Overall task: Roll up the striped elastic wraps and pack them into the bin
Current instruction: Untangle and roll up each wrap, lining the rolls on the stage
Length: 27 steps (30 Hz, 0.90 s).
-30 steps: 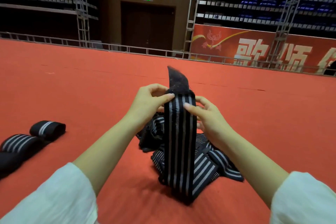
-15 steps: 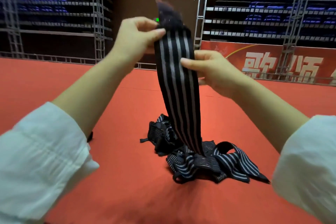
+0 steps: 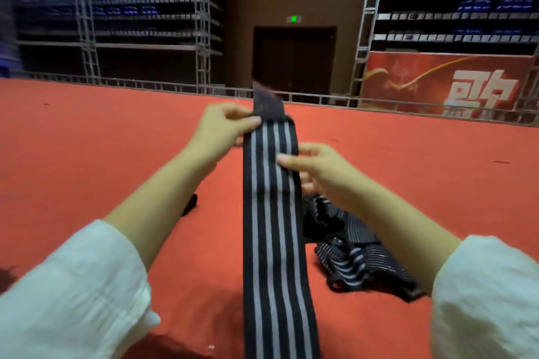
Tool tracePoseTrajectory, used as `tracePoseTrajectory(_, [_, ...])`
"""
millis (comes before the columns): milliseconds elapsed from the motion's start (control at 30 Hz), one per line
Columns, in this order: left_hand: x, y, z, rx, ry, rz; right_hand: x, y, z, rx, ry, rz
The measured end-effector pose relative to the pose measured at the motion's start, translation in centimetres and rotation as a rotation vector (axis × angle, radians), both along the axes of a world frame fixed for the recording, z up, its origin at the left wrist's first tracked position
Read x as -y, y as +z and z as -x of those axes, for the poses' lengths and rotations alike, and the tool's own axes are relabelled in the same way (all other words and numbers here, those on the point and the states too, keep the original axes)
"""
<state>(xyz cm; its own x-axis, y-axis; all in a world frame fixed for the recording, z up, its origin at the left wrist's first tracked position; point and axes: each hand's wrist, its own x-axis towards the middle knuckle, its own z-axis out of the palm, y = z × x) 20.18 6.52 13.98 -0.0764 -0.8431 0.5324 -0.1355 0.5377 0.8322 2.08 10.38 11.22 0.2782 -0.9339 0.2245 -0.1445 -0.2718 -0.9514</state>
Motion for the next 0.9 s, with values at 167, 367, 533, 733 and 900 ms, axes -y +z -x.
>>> tracePoseTrajectory(167, [5.0,-11.5,-1.6,-0.019,0.045,-0.288,5.1,-11.4,-1.6,-0.053,-0.054,-0.269])
tracePoseTrajectory(367, [10.1,-19.3,-1.7,0.066,0.108,-0.378,9.4,-19.0,-2.8,-0.130,-0.181,-0.279])
tracePoseTrajectory(533, [13.9,-23.8,-1.5,0.155,0.124,-0.417,12.7,-22.0,-3.2,-0.476,-0.167,0.010])
tracePoseTrajectory(733, [16.5,-27.8,-1.3,0.247,0.171,-0.407,15.5,-24.8,-3.3,-0.817,-0.161,0.062])
tracePoseTrajectory(900, [17.2,-29.4,-0.4,0.631,0.266,-0.307,16.6,-25.1,-3.0,-0.883,-0.139,0.019])
